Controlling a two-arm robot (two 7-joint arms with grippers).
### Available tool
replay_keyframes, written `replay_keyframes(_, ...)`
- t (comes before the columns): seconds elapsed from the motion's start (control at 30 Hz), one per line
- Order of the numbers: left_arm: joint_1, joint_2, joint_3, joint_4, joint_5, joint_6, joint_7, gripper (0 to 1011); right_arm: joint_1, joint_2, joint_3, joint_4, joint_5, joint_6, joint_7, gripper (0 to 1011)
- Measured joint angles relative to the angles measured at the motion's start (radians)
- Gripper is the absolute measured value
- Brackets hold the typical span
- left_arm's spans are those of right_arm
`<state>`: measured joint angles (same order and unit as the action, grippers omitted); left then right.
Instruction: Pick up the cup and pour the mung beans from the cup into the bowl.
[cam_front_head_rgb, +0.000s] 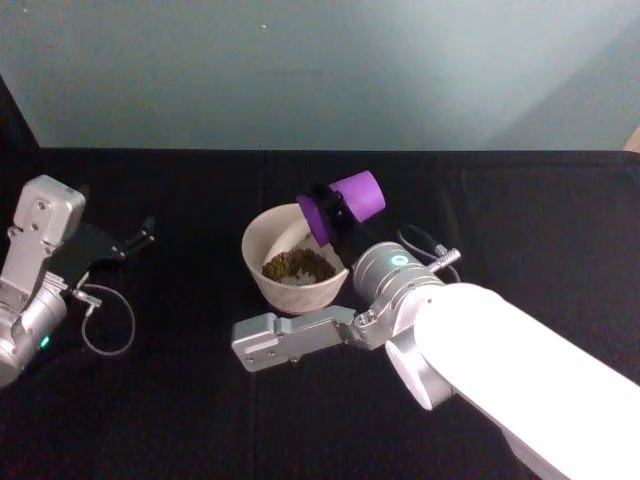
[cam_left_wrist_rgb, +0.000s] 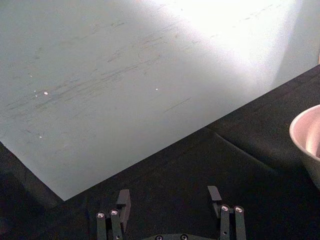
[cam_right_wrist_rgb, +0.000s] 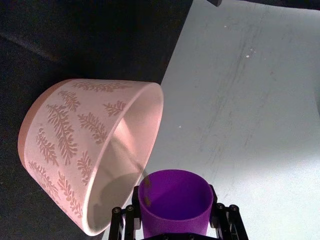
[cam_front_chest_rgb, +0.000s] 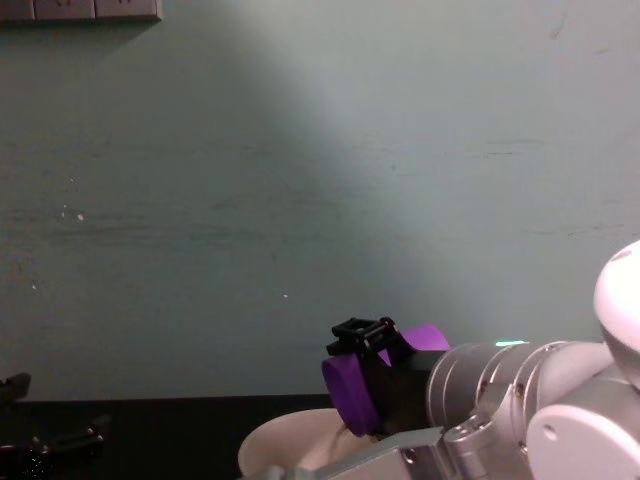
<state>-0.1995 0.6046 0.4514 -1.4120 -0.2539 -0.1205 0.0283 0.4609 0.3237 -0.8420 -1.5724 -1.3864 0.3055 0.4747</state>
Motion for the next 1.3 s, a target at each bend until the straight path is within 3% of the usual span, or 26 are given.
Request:
replay_keyframes(0.2, 0.000, 0.000, 0.000, 0.000, 0.000, 0.000, 0.000, 1000, 0.008, 0.001, -0.016, 0.000, -0.029, 0.002, 0.015, 738)
replay_keyframes(0.53, 0.000, 0.000, 0.000, 0.000, 0.000, 0.000, 0.000, 1000, 0.031, 0.008, -0.063, 0.004, -0.118, 0.010, 0.039, 738)
replay_keyframes(0.93, 0.000, 0.000, 0.000, 0.000, 0.000, 0.000, 0.000, 1000, 0.064, 0.018, -0.143, 0.015, -0.294, 0.017, 0.095, 738)
replay_keyframes(1.3, 0.000, 0.000, 0.000, 0.000, 0.000, 0.000, 0.000, 1000, 0.091, 0.024, -0.200, 0.031, -0.414, -0.006, 0.144, 738)
